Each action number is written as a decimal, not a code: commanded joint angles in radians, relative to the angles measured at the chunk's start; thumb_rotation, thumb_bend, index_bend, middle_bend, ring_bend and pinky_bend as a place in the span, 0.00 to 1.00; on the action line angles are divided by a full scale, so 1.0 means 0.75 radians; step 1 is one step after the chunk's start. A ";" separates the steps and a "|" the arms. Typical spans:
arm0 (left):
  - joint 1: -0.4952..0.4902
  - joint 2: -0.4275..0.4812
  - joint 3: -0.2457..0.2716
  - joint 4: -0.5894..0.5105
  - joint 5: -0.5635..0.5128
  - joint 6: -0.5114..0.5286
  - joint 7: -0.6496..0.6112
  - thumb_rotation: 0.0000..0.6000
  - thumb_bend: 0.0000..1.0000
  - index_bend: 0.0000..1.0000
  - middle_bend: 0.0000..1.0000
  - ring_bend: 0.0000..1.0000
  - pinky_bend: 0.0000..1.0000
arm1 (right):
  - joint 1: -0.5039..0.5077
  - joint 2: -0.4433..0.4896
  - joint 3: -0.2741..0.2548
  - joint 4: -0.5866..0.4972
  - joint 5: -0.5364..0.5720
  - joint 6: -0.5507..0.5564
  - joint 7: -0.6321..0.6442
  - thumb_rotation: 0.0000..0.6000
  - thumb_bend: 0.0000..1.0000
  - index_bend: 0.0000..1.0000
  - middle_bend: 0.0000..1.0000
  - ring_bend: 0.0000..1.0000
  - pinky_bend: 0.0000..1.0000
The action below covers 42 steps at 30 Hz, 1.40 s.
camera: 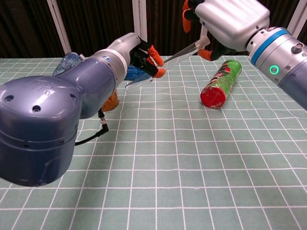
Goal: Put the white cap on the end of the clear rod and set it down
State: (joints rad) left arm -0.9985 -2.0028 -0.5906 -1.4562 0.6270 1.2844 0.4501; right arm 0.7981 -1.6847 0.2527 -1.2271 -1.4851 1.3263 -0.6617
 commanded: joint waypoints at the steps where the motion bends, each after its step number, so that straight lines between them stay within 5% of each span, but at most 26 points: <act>1: 0.005 0.004 0.001 -0.004 0.007 -0.001 -0.007 1.00 0.65 0.58 0.50 0.14 0.00 | -0.004 0.007 -0.001 -0.011 0.001 0.000 -0.005 1.00 0.36 0.31 0.17 0.05 0.00; 29: 0.117 0.071 0.119 -0.063 0.153 -0.011 -0.095 1.00 0.66 0.58 0.50 0.14 0.00 | -0.060 0.072 0.000 -0.106 0.034 0.016 -0.076 1.00 0.36 0.28 0.14 0.04 0.00; 42: 0.207 0.104 0.273 -0.126 0.268 -0.009 -0.105 1.00 0.66 0.58 0.50 0.14 0.00 | -0.088 0.131 0.035 -0.184 0.064 0.045 -0.099 1.00 0.36 0.28 0.14 0.04 0.00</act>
State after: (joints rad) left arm -0.8477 -1.9259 -0.3909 -1.5492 0.8232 1.2793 0.3726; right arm 0.7347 -1.5893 0.2754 -1.3608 -1.4406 1.3571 -0.7361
